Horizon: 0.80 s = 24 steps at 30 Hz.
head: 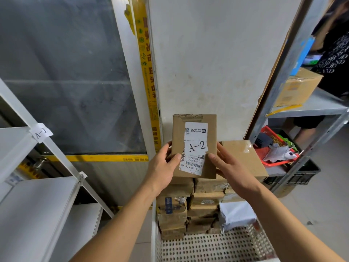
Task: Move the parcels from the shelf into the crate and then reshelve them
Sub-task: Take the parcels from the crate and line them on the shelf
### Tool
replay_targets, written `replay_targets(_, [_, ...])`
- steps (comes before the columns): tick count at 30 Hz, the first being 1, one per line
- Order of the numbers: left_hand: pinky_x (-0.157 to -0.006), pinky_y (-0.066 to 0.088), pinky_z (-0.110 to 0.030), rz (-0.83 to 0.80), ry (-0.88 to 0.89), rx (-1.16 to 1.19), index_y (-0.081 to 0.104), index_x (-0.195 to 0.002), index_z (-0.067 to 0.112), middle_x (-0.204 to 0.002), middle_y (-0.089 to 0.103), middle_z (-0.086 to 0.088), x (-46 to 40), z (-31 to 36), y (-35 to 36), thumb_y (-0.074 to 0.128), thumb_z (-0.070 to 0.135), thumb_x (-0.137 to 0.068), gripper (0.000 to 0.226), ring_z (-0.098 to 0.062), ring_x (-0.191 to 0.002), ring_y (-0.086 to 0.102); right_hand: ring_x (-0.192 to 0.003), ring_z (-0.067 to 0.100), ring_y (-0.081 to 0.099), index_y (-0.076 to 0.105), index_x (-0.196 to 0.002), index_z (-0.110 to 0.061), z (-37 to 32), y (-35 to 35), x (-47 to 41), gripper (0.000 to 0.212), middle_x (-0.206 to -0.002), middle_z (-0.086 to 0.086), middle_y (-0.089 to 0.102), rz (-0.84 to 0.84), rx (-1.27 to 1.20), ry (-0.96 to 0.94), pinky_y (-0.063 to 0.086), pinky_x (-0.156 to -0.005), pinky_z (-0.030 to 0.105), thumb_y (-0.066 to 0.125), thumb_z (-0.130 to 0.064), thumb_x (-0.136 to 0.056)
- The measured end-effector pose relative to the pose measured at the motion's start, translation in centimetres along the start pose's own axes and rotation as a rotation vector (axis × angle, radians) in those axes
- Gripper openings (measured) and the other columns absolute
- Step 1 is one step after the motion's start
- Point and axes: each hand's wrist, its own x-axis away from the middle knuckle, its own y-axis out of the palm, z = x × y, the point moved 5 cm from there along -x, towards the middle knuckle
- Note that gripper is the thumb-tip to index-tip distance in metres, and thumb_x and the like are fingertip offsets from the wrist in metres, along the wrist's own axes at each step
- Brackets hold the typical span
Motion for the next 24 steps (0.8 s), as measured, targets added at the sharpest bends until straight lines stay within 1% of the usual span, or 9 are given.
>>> replay_targets(4, [-0.092,0.062,-0.032,0.061,0.010,-0.011,0.052,-0.141,0.046,-0.127,0.072,0.018,1.0,0.5,-1.7,0.064,0.030,-0.104,0.042,-0.001,-0.113,0.070,-0.135,0.013,0.061,0.043,-0.157,-0.043,-0.7,1.1,-1.1,0.053,-0.142,-0.010,0.067,-0.007,0.030,-0.023,0.049,-0.113,0.046,0.056,-0.031,-0.106])
replay_targets(7, [-0.085,0.060,-0.021,0.129,0.003,-0.002,0.052,-0.130,0.054,-0.126,0.072,0.018,2.4,1.0,-3.9,0.064,0.025,-0.105,0.040,0.001,-0.113,0.069,-0.136,0.014,0.061,0.043,-0.159,-0.039,-1.5,3.0,-2.3,0.055,-0.145,-0.008,0.065,-0.057,0.039,-0.068,0.048,-0.115,0.051,0.057,-0.029,-0.107])
replay_targets(9, [-0.079,0.058,-0.015,0.188,-0.007,0.003,0.050,-0.135,0.050,-0.126,0.071,0.019,3.6,1.4,-5.9,0.064,0.022,-0.104,0.043,0.004,-0.111,0.069,-0.135,0.016,0.062,0.041,-0.161,-0.036,-2.2,4.9,-3.1,0.058,-0.145,-0.006,0.066,-0.098,0.036,-0.093,0.049,-0.115,0.052,0.058,-0.030,-0.106])
replay_targets(12, [-0.079,0.055,-0.011,0.302,-0.004,-0.066,0.044,-0.149,0.049,-0.120,0.068,0.033,5.9,2.0,-9.8,0.064,0.030,-0.104,0.052,0.011,-0.110,0.066,-0.136,0.016,0.061,0.042,-0.160,-0.036,-3.7,8.7,-4.0,0.059,-0.148,-0.008,0.064,-0.172,0.056,-0.140,0.047,-0.116,0.053,0.061,-0.035,-0.104])
replay_targets(15, [-0.099,0.054,-0.026,0.424,-0.030,-0.110,0.039,-0.151,0.057,-0.131,0.065,0.031,8.8,2.4,-14.2,0.064,0.040,-0.103,0.057,0.007,-0.119,0.062,-0.137,0.013,0.059,0.041,-0.160,-0.040,-5.4,13.4,-4.6,0.058,-0.148,-0.013,0.063,-0.257,0.082,-0.186,0.048,-0.115,0.053,0.061,-0.038,-0.105])
replay_targets(17, [-0.110,0.051,-0.037,0.497,-0.034,-0.106,0.041,-0.142,0.067,-0.136,0.065,0.028,11.0,2.5,-17.4,0.067,0.040,-0.102,0.055,0.002,-0.125,0.061,-0.132,0.005,0.061,0.041,-0.159,-0.045,-6.8,17.1,-4.8,0.059,-0.142,-0.022,0.065,-0.296,0.095,-0.212,0.050,-0.112,0.048,0.061,-0.043,-0.103])
replay_targets(19, [-0.113,0.049,-0.041,0.569,-0.017,-0.103,0.044,-0.137,0.070,-0.135,0.066,0.025,13.4,2.9,-20.6,0.068,0.035,-0.101,0.056,0.003,-0.125,0.062,-0.124,-0.004,0.062,0.042,-0.156,-0.050,-8.1,21.2,-4.8,0.057,-0.132,-0.032,0.067,-0.336,0.119,-0.241,0.052,-0.108,0.039,0.061,-0.045,-0.103])
replay_targets(21, [-0.113,0.050,-0.041,0.649,0.023,-0.107,0.049,-0.142,0.056,-0.132,0.069,0.023,16.0,3.6,-23.8,0.068,0.026,-0.101,0.054,0.005,-0.122,0.063,-0.114,-0.014,0.062,0.045,-0.153,-0.052,-9.7,25.4,-4.7,0.052,-0.123,-0.038,0.067,-0.374,0.143,-0.271,0.053,-0.102,0.030,0.060,-0.044,-0.103])
replay_targets(24, [-0.110,0.053,-0.039,0.756,0.032,-0.121,0.050,-0.129,0.063,-0.130,0.071,0.022,20.2,4.3,-28.9,0.070,0.021,-0.101,0.054,0.005,-0.118,0.066,-0.120,-0.007,0.064,0.049,-0.152,-0.049,-11.4,31.9,-4.4,0.048,-0.129,-0.033,0.068,-0.453,0.100,-0.290,0.053,-0.105,0.031,0.059,-0.037,-0.106])
